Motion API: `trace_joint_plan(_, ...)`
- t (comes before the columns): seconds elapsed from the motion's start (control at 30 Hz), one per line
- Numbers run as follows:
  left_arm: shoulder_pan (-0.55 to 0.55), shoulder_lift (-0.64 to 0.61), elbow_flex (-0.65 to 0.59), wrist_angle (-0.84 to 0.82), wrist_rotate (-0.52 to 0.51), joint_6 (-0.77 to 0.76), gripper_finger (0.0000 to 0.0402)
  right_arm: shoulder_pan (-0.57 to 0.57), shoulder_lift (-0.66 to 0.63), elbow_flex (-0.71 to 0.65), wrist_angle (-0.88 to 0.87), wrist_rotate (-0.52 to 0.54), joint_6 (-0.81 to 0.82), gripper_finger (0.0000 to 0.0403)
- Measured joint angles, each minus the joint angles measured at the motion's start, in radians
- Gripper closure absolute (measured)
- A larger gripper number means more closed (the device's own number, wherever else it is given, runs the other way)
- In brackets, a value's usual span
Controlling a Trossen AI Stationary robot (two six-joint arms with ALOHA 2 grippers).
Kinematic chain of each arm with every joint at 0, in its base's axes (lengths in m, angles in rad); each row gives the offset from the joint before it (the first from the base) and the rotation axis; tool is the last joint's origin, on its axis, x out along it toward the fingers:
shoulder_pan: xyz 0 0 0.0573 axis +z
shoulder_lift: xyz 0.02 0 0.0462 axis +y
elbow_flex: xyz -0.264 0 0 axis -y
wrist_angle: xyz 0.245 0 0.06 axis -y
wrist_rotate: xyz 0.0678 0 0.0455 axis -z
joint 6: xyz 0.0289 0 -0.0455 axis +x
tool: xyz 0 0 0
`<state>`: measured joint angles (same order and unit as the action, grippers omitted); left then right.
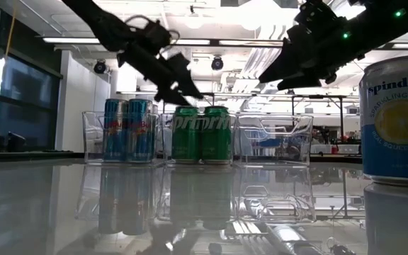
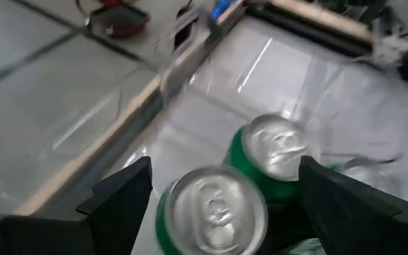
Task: Sort soda cans
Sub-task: Put the top left blue-white soda can into the right transparent bin
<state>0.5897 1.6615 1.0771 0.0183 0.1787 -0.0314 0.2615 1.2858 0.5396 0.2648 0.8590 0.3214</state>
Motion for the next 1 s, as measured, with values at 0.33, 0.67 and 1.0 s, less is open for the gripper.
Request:
trace_joint_plan(0.33, -0.107, -0.241, 0.000, -0.169, -0.015, 0.118, 0.0069, 0.071, -0.100, 0.181, -0.293, -0.202, -0.065, 0.0019)
trace_joint_plan(0.67, -0.394, -0.339, -0.191, -0.003, -0.295, 0.071, 0.0069, 0.181, 0.019, 0.738, -1.215, -0.464, 0.464, 0.0019)
trace_joint_plan(1.0, -0.559, -0.345, -0.317, 0.065, -0.510, -0.019, 0.0069, 0.255, 0.267, 0.851, -1.491, -0.587, 0.658, 0.0019)
